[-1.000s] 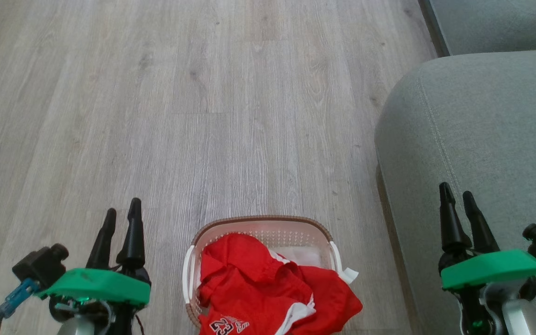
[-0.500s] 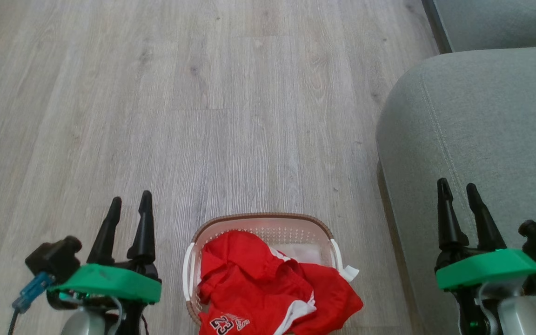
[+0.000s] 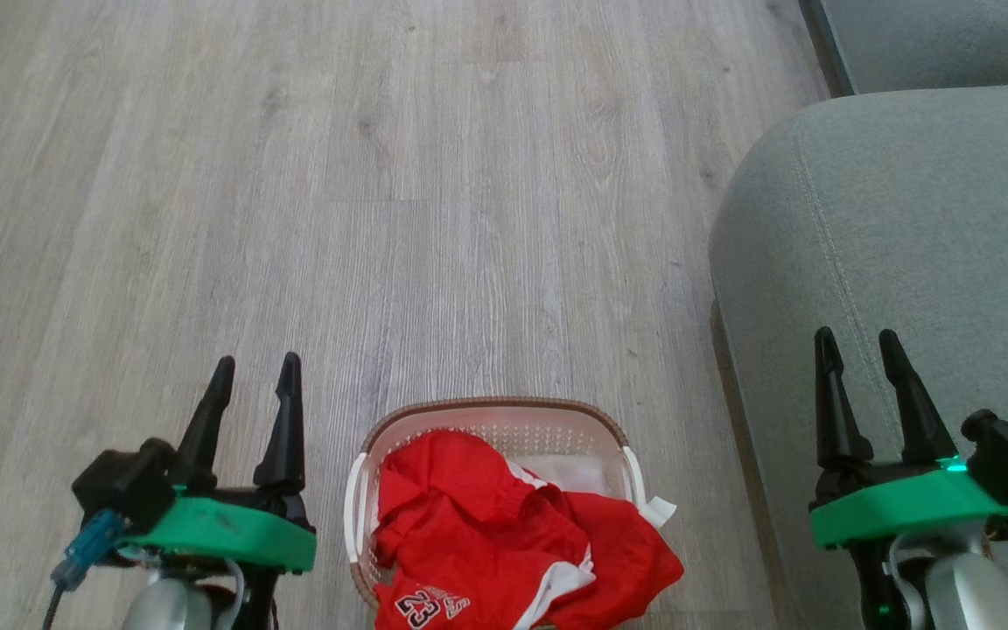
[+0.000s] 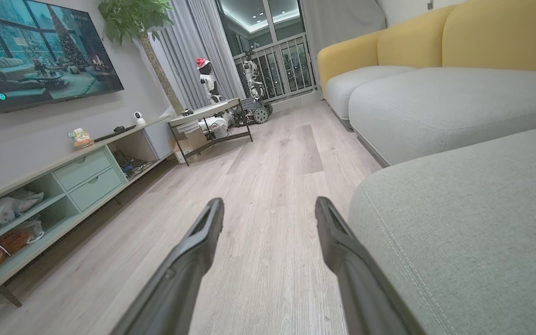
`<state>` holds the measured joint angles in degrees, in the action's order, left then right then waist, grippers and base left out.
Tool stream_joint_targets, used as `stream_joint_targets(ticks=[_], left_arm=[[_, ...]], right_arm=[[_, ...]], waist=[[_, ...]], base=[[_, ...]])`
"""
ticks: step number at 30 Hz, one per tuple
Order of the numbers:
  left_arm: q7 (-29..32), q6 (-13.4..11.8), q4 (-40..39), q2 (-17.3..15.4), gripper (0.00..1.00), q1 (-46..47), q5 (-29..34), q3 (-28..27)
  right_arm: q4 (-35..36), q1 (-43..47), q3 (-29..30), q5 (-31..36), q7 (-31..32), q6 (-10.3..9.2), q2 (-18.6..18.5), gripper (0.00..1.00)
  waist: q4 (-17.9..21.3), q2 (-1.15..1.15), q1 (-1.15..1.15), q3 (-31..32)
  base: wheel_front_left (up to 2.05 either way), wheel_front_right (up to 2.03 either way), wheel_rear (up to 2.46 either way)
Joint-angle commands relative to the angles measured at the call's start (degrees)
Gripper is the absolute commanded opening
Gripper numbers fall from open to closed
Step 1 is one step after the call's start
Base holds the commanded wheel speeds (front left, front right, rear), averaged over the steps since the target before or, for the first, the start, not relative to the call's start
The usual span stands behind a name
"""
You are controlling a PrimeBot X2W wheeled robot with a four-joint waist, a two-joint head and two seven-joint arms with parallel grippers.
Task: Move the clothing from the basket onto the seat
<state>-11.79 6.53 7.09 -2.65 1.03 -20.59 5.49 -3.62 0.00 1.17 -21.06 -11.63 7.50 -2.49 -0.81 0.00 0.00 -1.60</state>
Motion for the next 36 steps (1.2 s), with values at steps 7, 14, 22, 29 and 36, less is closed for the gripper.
stream_joint_targets(ticks=[7, 14, 22, 29, 36], left_arm=[[-1.9, 0.1, -3.1, -0.8, 1.0, 3.6, 5.9, -0.6], [-2.9, 0.1, -3.6, -0.8, 1.0, 3.7, 9.8, -0.1], [-3.2, 0.2, -3.7, -0.7, 1.0, 3.8, 10.8, -0.1], [-3.2, 0.2, -3.8, -0.6, 1.0, 3.8, 10.7, -0.2], [-3.2, 0.3, -3.7, -0.6, 1.0, 3.8, 10.7, -0.3]], right_arm=[[3.3, -2.0, -2.0, 5.8, -2.1, -0.01, -0.5, 1.0], [4.2, -1.9, -2.5, 9.5, -3.1, -0.01, -0.4, 1.0], [4.6, -1.8, -2.7, 10.4, -3.4, -0.01, -0.4, 1.0], [4.5, -2.0, -2.7, 10.3, -3.4, -0.01, -0.4, 1.0], [4.5, -2.2, -2.7, 10.0, -3.4, -0.01, -0.4, 1.0]], waist=[[-0.1, 0.0, 0.0, -0.1], [-0.1, 0.0, 0.0, -0.2], [-0.2, 0.0, 0.0, -0.4], [-0.1, 0.0, 0.0, -0.6], [0.4, 0.0, 0.0, -0.7]], base=[[0.0, 0.0, 0.0], [0.0, 0.0, 0.0], [0.0, 0.0, 0.0], [0.0, 0.0, 0.0], [0.0, 0.0, 0.0]])
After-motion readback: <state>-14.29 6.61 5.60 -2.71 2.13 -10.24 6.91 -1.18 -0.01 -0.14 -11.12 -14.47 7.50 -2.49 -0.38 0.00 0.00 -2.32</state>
